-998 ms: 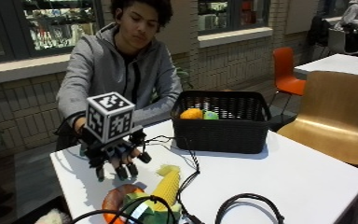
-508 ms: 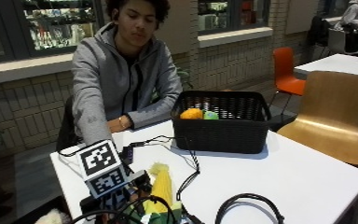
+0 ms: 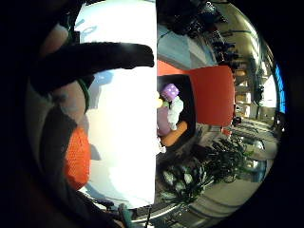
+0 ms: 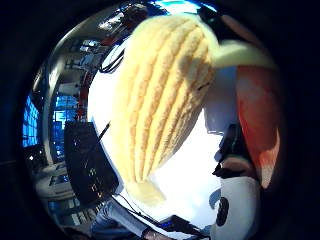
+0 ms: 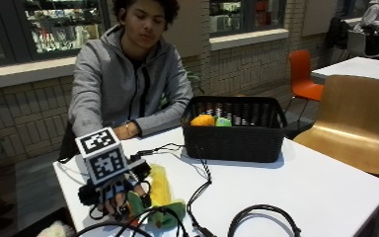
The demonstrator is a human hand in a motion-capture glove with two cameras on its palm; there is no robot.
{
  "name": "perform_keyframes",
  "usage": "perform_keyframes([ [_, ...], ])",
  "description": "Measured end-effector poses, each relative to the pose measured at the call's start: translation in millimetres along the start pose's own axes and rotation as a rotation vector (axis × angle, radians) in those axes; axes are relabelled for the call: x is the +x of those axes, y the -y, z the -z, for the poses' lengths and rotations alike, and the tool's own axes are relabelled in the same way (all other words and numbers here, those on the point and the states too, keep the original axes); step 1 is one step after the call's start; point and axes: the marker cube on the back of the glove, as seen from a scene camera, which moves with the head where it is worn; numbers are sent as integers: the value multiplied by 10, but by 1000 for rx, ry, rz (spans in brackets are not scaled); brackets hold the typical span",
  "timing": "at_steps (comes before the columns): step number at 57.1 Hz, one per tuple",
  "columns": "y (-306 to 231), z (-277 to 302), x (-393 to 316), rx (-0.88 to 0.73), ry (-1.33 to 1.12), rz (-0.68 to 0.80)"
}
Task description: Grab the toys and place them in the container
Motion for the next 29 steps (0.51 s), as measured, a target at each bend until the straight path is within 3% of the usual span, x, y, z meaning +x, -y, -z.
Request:
perform_keyframes([
  [16, -472, 477, -380, 102, -87, 201],
  [29, -509, 698, -674, 120, -109, 252],
])
